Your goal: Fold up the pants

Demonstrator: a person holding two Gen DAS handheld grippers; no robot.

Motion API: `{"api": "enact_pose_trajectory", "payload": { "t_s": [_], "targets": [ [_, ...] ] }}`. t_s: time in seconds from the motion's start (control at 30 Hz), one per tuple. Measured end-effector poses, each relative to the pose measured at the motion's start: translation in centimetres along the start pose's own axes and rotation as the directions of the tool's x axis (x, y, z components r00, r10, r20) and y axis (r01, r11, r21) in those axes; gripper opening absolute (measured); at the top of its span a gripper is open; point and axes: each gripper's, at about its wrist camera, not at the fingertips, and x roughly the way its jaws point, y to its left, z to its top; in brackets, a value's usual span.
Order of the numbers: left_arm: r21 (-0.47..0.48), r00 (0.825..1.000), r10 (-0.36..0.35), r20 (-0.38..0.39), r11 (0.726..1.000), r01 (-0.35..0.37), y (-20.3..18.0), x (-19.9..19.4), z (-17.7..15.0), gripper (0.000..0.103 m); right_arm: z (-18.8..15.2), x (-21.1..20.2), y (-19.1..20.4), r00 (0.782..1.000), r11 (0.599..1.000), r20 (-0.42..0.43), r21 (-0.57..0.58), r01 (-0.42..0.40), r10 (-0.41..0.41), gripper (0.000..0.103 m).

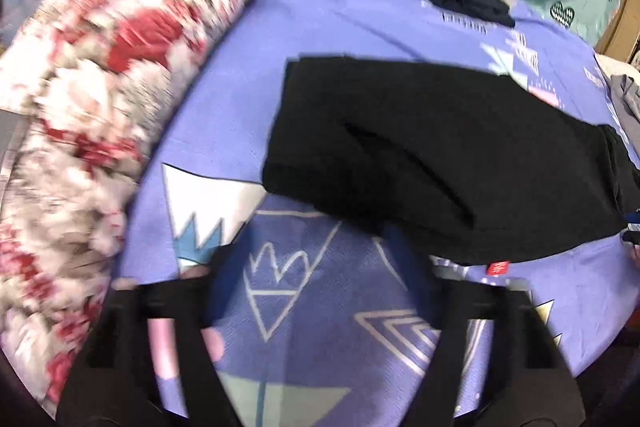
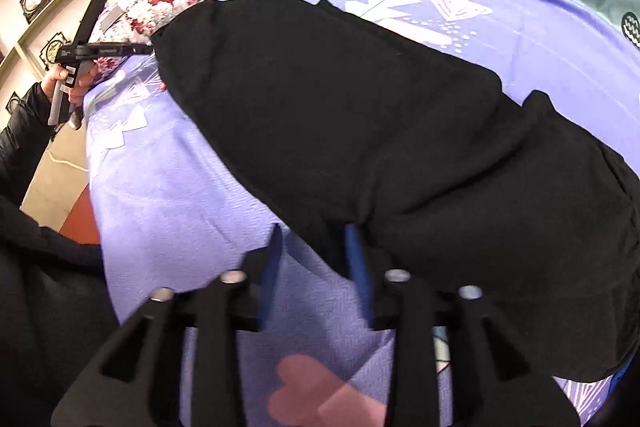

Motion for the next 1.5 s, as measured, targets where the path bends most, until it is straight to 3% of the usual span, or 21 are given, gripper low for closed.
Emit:
{"api": "enact_pose_trajectory", "payload": {
  "t_s": [0.1,0.13,0.2,0.27,0.37,0.43,0.53,0.6,0.7,0.77,0.9,1.0,1.07,1.17,1.27,1.37,1.5],
  "targets": [
    [-0.010,0.996,0.052,0.068,0.999,-0.052,-0.8,-2.2,0.6,0.079,0.7,-2.7,-1.3,0.998,0.999,0.067,0.046,0.005,-0.008,0.038],
    [-0.016,0.995,0.053,0.086,0.999,-0.052,-1.1,-2.8,0.9,0.080,0.9,-3.6,-1.8,0.995,0.997,0.093,0.070,0.016,-0.023,0.042],
    [-0.048,0.989,0.047,0.140,0.998,-0.041,-2.0,-4.1,2.0,0.085,1.3,-5.5,-3.3,0.982,0.987,0.153,0.132,0.089,-0.109,0.054],
    [-0.094,0.984,0.005,0.180,0.995,0.012,-3.1,-4.4,3.2,0.086,1.5,-6.6,-5.0,0.968,0.966,0.165,0.206,0.155,-0.190,0.055],
    [-0.114,0.982,-0.073,0.172,0.989,0.094,-4.9,-2.5,4.5,0.087,0.8,-7.6,-9.3,0.936,0.873,0.119,0.416,0.255,-0.331,0.055],
    [-0.107,0.991,-0.065,0.116,0.991,0.078,-6.2,-0.1,4.6,0.087,-0.9,-8.3,-13.0,0.912,0.760,0.062,0.577,0.299,-0.406,0.055],
    [-0.123,0.999,-0.036,-0.002,0.992,0.036,-7.1,3.8,3.6,0.087,-3.8,-8.6,-17.4,0.918,0.620,0.023,0.744,0.248,-0.395,0.055],
    [-0.161,0.996,0.020,-0.084,0.986,-0.034,-6.8,5.9,2.6,0.083,-5.0,-8.3,-19.2,0.928,0.581,0.023,0.785,0.213,-0.371,0.055],
    [-0.232,0.998,0.015,-0.064,0.972,-0.030,-6.5,6.0,2.1,0.083,-5.5,-7.9,-20.0,0.917,0.543,-0.001,0.805,0.237,-0.398,0.055],
    [-0.227,0.997,0.038,-0.073,0.972,-0.054,-6.9,6.0,1.9,0.083,-5.7,-7.7,-20.8,0.915,0.514,-0.016,0.823,0.241,-0.403,0.055],
    [-0.210,0.993,0.073,-0.088,0.974,-0.091,-7.7,6.1,2.0,0.084,-5.5,-6.8,-22.0,0.924,0.505,-0.023,0.832,0.229,-0.381,0.053],
    [-0.243,0.992,0.073,-0.103,0.965,-0.097,-7.9,5.3,2.2,0.082,-4.7,-6.5,-22.6,0.928,0.506,-0.020,0.834,0.221,-0.372,0.041],
    [-0.230,0.995,0.076,-0.071,0.969,-0.091,-8.5,4.0,2.7,0.082,-4.3,-6.5,-22.8,0.928,0.506,-0.004,0.837,0.207,-0.373,0.032],
    [-0.212,1.000,0.027,-0.005,0.977,-0.028,-10.4,2.2,3.1,0.085,-4.1,-6.3,-23.2,0.927,0.497,0.005,0.845,0.197,-0.376,0.021],
    [-0.217,1.000,-0.005,-0.010,0.976,0.003,-11.8,2.6,2.8,0.085,-4.2,-6.1,-23.0,0.926,0.493,0.002,0.847,0.199,-0.378,0.008],
    [-0.230,0.997,0.048,-0.067,0.971,-0.062,-12.1,4.9,1.9,0.083,-3.8,-8.6,-21.8,0.901,0.500,0.064,0.848,0.178,-0.429,0.004],
    [-0.222,0.994,0.092,-0.059,0.970,-0.103,-12.9,5.5,1.6,0.083,-3.5,-15.0,-18.5,0.835,0.561,0.231,0.821,0.108,-0.499,0.003]
  ]
}}
